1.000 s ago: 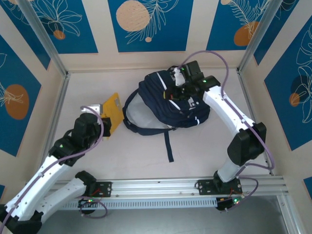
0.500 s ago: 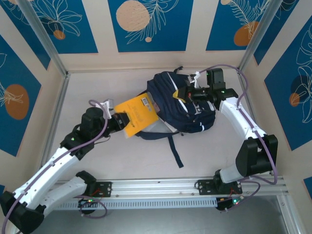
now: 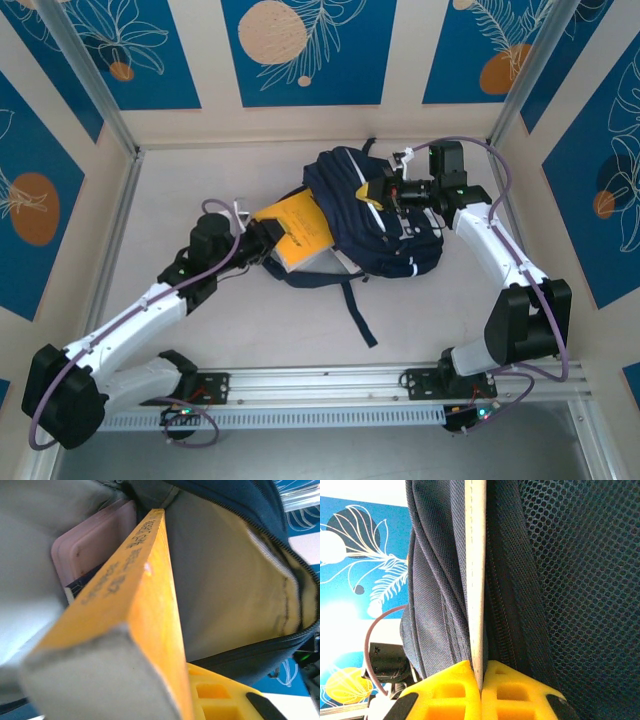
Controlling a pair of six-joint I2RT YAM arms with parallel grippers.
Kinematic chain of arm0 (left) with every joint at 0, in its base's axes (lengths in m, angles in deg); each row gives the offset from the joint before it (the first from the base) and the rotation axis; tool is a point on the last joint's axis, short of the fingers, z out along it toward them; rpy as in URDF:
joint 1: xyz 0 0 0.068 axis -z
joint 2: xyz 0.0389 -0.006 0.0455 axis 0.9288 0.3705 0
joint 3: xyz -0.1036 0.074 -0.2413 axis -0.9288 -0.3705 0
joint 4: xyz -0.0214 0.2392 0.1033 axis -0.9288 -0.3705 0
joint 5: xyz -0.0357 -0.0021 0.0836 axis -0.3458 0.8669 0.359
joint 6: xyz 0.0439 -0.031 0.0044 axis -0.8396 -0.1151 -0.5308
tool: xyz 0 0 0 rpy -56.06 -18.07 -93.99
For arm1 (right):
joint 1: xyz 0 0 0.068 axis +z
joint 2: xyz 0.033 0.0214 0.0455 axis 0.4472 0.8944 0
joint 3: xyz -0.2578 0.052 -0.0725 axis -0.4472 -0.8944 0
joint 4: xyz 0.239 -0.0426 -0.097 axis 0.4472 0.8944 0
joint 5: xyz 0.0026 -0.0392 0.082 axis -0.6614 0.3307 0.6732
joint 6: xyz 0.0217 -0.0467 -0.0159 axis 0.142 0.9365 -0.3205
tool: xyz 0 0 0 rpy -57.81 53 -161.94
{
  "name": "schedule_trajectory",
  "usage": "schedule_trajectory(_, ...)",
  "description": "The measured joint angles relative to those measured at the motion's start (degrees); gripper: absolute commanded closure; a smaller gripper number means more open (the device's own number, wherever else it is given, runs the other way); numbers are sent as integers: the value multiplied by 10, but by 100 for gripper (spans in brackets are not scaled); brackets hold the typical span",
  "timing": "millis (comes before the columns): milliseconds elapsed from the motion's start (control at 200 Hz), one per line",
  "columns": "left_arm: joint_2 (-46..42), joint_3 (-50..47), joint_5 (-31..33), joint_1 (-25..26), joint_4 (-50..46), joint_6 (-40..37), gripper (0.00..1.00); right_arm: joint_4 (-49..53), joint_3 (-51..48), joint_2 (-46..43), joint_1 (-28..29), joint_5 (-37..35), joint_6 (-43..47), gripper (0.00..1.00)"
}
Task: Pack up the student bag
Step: Place the book in the student bag.
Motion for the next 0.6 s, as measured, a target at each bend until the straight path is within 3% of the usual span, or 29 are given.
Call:
schedule_trajectory(190,18,12,-9,-5,22,16,100,-8,0,0,-6,11,-10,100)
schedule_trajectory(600,169,57,-26,-5,85,49,100,-44,-6,0,-7,27,-50,100)
